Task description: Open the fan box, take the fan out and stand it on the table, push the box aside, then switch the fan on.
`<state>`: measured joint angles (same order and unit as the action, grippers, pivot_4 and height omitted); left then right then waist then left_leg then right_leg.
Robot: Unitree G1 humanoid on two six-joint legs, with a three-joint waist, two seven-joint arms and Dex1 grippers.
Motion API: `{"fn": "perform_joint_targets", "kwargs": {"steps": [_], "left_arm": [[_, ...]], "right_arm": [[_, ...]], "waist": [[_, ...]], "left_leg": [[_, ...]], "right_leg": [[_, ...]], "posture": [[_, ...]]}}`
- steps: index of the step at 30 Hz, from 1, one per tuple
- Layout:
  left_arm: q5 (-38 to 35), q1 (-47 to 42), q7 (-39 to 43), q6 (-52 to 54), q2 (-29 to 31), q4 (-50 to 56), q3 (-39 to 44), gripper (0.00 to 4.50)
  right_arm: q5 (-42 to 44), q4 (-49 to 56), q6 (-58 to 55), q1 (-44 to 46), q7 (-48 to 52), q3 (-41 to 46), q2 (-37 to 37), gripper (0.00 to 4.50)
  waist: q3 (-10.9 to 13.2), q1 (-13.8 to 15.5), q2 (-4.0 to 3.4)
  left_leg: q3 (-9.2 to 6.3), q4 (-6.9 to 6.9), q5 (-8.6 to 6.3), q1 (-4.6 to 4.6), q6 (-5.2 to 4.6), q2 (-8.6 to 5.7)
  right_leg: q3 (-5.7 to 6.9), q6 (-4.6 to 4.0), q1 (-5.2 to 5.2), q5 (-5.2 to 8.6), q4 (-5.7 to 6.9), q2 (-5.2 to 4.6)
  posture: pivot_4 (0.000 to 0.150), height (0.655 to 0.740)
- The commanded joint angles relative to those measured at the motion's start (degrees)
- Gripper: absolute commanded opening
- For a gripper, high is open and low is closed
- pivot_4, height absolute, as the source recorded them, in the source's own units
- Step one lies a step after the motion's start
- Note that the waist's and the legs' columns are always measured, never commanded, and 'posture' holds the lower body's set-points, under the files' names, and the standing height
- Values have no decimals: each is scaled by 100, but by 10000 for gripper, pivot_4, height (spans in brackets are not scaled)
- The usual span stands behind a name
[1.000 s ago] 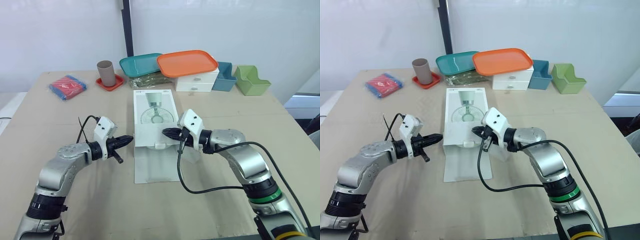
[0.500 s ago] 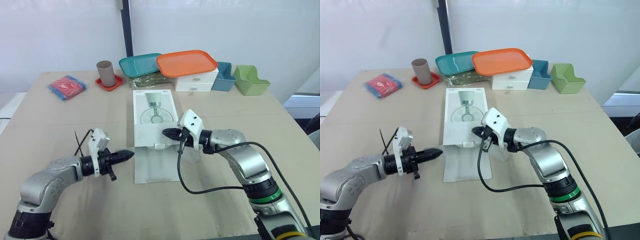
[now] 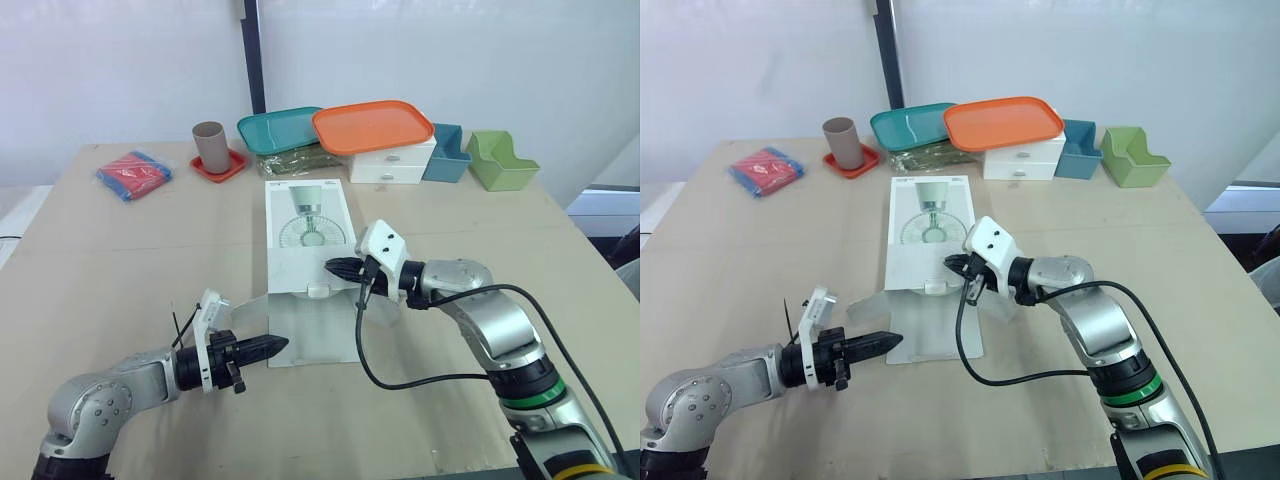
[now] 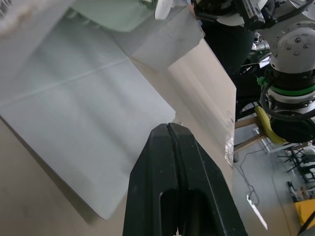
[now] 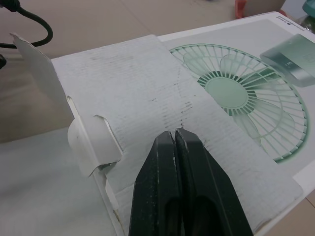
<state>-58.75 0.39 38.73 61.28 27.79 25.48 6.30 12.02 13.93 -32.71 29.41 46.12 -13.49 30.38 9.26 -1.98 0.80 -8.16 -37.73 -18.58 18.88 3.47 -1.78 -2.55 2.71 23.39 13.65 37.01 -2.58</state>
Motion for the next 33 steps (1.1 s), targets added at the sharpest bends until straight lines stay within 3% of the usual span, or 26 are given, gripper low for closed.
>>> {"fn": "perform_joint_targets", "kwargs": {"steps": [1, 7, 17, 24, 33], "left_arm": [[-299, 158, 43, 94, 69, 330, -105, 0], [-856, 216, 290, 462, 485, 473, -185, 0], [-1301, -162, -782, 673, -187, -479, -129, 0], [-1359, -411, -1137, 798, -340, -829, -125, 0], [-773, -666, -932, 724, -89, -993, -480, 0]], "right_arm": [[-16, 128, -79, -109, 42, -14, 90, 827], [-18, 152, -105, -113, 56, -25, 116, 827], [-12, 168, -138, -104, 44, -20, 106, 827], [-3, 194, -184, -107, 38, -4, 115, 827], [12, 265, -259, -123, 27, -5, 130, 827]], "waist": [[0, 0, 0], [0, -3, 0], [-1, 2, 0], [-6, 4, -6], [-8, 16, -8]], "left_leg": [[0, 0, 0, 0, 0, 0], [2, 0, 0, -1, -1, 1], [0, 0, 0, -1, 0, 0], [0, 1, 2, -2, 3, -1], [-3, 1, 16, -2, 29, -6]], "right_leg": [[0, 0, 0, 0, 0, 0], [-1, 0, -1, 0, -1, 3], [0, 0, -3, 0, -2, 2], [-1, 0, -2, 0, -2, 1], [0, 0, -5, 0, -2, -2]], "posture": [[1500, 7400], [1500, 7400], [1500, 7400], [1500, 7400], [1500, 7400]]}}
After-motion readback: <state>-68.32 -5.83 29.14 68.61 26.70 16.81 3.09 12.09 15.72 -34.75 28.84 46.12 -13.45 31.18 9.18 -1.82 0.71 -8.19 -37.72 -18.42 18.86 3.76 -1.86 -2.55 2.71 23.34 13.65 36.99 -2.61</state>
